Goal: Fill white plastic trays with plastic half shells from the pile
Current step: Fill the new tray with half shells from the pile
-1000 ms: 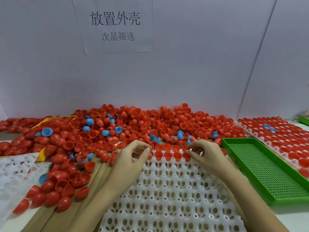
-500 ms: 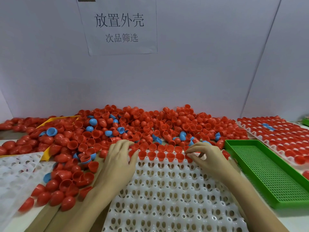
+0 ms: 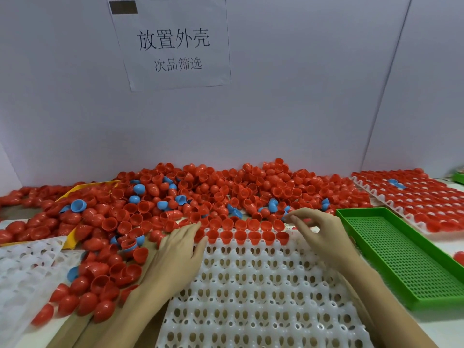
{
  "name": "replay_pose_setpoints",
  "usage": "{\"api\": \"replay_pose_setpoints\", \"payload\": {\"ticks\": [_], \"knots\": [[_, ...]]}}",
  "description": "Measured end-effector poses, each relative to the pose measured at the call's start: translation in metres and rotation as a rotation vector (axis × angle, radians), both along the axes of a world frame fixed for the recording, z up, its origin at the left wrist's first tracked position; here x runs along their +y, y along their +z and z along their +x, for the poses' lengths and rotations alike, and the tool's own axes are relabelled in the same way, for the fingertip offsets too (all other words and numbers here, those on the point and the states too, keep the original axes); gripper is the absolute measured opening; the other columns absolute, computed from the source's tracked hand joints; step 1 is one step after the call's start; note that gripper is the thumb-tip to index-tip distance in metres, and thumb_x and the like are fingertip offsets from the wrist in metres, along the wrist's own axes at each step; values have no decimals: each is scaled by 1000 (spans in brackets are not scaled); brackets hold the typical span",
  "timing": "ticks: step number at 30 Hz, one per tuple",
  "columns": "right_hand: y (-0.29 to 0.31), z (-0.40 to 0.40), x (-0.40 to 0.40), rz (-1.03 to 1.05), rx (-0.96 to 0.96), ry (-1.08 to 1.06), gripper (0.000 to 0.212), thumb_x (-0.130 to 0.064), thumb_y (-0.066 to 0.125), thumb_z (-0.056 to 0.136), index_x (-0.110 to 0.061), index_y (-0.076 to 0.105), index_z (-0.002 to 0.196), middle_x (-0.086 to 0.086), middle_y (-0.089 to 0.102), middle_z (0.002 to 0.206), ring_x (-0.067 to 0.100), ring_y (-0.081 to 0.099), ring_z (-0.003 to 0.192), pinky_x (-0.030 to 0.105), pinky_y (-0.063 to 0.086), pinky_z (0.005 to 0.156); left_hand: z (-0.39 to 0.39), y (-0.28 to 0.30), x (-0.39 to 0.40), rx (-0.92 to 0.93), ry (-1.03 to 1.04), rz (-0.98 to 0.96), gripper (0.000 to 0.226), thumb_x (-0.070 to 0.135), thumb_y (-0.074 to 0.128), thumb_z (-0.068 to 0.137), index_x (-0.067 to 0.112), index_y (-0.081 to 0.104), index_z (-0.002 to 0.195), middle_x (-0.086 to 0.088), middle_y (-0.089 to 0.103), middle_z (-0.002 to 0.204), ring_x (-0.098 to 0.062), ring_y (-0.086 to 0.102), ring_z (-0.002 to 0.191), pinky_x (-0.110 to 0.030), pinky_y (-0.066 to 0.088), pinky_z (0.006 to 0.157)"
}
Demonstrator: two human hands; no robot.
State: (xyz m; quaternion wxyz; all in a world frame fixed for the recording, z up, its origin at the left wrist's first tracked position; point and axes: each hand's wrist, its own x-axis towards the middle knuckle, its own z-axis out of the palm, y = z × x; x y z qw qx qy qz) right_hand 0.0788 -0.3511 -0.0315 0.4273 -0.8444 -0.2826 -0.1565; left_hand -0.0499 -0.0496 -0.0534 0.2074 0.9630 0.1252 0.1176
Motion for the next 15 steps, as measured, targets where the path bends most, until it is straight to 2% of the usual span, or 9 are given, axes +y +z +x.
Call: {"api": "replay_pose_setpoints", "payload": {"ticks": [3, 6, 8, 11, 15], "knots": [[-2, 1, -3, 28, -11, -18, 18, -16, 69, 100, -31, 79, 104, -25, 75, 98, -2, 70, 94, 29, 59, 85, 0, 8, 0, -50, 15, -69, 55, 55, 33, 105, 35, 36, 156, 11, 41, 156, -16, 33, 148, -41, 27, 121], [-3, 3, -2, 48, -15, -31, 18, -16, 69, 100, -30, 78, 105, -24, 75, 98, -2, 70, 93, 28, 60, 85, 13, 19, 7, -241, 7, -139, 36, 31, 42, 109, 23, 58, 141, 3, 59, 141, -16, 51, 134, -33, 40, 111], [-2, 2, -1, 54, -13, -29, 16, -15, 70, 99, -27, 79, 106, -22, 75, 98, -1, 70, 92, 26, 59, 84, 31, 30, 13, -289, -13, -107, 32, 15, 45, 108, 15, 63, 134, -1, 65, 134, -17, 58, 127, -27, 44, 105], [-1, 0, 1, 55, -13, -21, 15, -14, 70, 99, -24, 79, 105, -19, 76, 95, -2, 70, 91, 22, 58, 82, 63, 47, 22, -240, -101, -1, 33, 8, 47, 107, 14, 65, 133, -3, 66, 134, -18, 60, 125, -29, 49, 105], [0, -3, 2, 51, -9, -29, 15, -11, 69, 100, -20, 80, 105, -13, 77, 93, -2, 69, 90, 16, 56, 80, 98, 60, 28, 28, -250, 198, 33, 18, 56, 105, 19, 64, 137, -2, 64, 138, -19, 58, 128, -37, 47, 110]]}}
